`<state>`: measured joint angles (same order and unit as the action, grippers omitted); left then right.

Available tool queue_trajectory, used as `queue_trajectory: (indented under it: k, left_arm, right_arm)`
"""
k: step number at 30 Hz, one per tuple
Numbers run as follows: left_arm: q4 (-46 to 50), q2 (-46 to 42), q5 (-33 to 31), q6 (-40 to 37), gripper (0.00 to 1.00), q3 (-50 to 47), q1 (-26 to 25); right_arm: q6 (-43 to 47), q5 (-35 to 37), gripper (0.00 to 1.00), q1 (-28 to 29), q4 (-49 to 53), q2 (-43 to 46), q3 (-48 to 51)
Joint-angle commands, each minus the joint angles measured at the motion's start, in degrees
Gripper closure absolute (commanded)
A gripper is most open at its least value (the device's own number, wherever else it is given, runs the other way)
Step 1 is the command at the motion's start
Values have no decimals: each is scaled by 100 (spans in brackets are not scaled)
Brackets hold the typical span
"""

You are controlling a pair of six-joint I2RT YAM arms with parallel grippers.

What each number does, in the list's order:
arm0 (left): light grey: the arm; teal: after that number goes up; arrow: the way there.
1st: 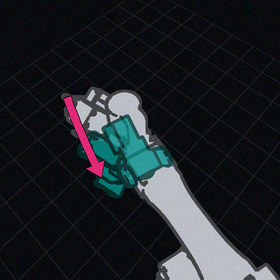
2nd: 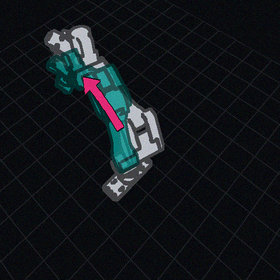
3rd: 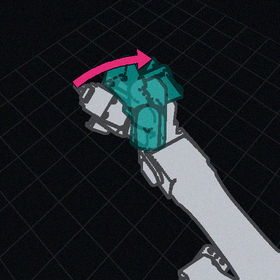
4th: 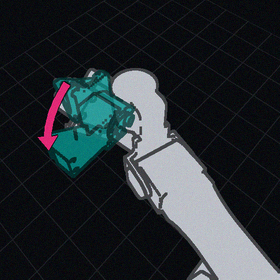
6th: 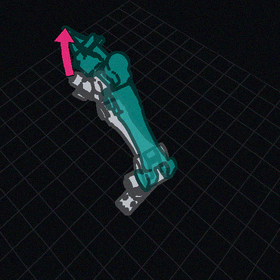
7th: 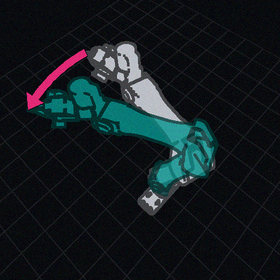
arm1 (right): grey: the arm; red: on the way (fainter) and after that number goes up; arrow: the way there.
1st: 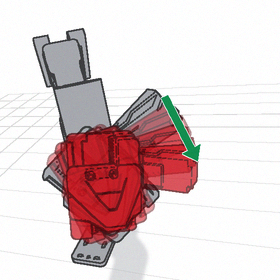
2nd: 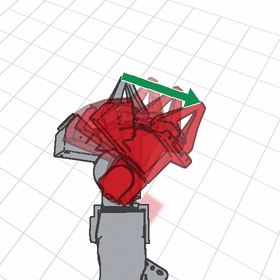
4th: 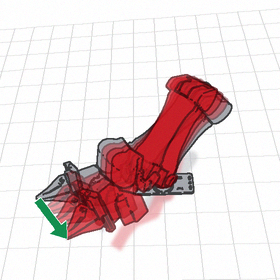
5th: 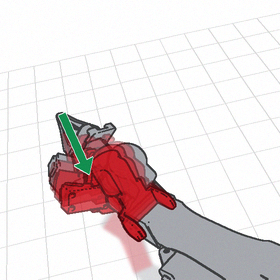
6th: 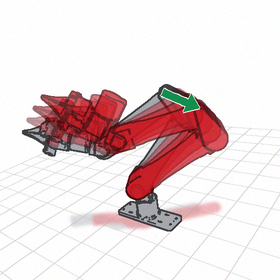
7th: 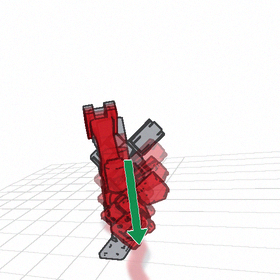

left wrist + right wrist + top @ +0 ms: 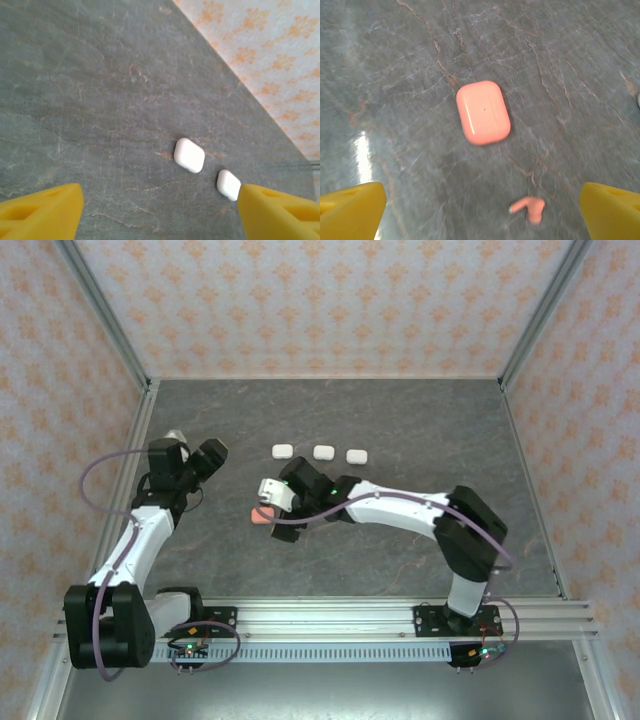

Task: Insert wireless bluetooth earbuds into charging case

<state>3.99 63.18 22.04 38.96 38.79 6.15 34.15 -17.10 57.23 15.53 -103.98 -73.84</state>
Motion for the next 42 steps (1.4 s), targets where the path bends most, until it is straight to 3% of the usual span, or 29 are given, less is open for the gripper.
queue_trajectory:
  k: [1, 10, 15, 22, 33, 38, 42]
  left_arm:
    - [270, -319, 88, -178, 19, -114, 177]
    - [458, -622, -17, -280, 18, -249, 359]
    - [586, -690, -108, -395, 18, -240, 364]
    - [794, -798, -139, -596, 18, -157, 364]
    - [983, -873, -53, -881, 19, -95, 368]
    - [1051, -955, 343, -1196, 23, 14, 360]
    - [1074, -1026, 1093, -1489, 26, 158, 351]
  right_arm:
    - [416, -92, 1, 30, 339, -546, -619]
    - [793, -205, 1, 83, 1334, -1899, -1926]
    - [777, -253, 10, 83, 1823, -2550, -2675]
    - [875, -72, 24, 56, 1898, -2792, -2804]
    - [629, 85, 60, -39, 1774, -2451, -2530]
    - [443, 111, 63, -166, 1284, -1751, -2035]
    - [254, 123, 63, -371, 821, -857, -1386]
